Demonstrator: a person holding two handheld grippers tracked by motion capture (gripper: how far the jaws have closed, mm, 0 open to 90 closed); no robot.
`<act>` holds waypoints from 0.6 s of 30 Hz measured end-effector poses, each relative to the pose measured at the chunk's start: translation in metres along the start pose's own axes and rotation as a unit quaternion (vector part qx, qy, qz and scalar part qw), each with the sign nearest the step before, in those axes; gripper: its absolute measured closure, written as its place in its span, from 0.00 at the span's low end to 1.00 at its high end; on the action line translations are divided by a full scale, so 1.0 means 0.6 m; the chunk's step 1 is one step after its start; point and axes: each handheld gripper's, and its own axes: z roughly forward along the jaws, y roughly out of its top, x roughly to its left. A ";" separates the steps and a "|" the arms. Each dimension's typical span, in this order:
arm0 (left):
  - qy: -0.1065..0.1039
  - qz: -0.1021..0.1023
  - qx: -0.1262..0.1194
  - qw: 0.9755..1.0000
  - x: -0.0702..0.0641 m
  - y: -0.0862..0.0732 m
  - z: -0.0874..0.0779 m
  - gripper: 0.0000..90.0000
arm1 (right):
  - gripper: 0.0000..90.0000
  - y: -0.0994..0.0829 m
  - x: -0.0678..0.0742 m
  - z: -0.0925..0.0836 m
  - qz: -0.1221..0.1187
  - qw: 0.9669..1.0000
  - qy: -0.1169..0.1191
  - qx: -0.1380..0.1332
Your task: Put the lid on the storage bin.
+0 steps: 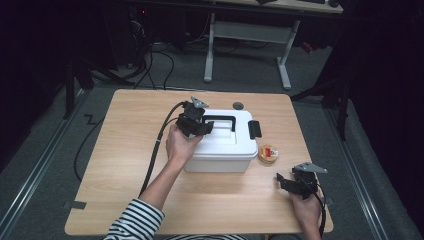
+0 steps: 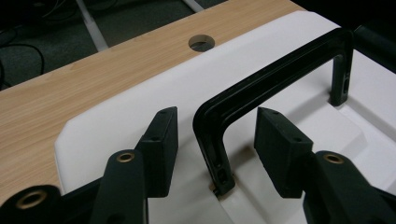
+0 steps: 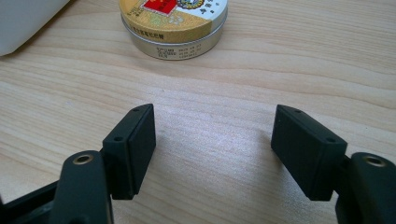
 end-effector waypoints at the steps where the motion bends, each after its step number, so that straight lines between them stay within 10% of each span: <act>1: 0.001 -0.001 0.001 1.000 -0.003 0.000 0.001 0.58 | 0.34 0.000 0.000 0.000 0.000 1.000 0.000 0.000; 18: 0.012 -0.007 -0.003 1.000 -0.007 -0.001 0.005 0.73 | 0.34 0.000 0.000 0.000 -0.001 1.000 0.000 0.000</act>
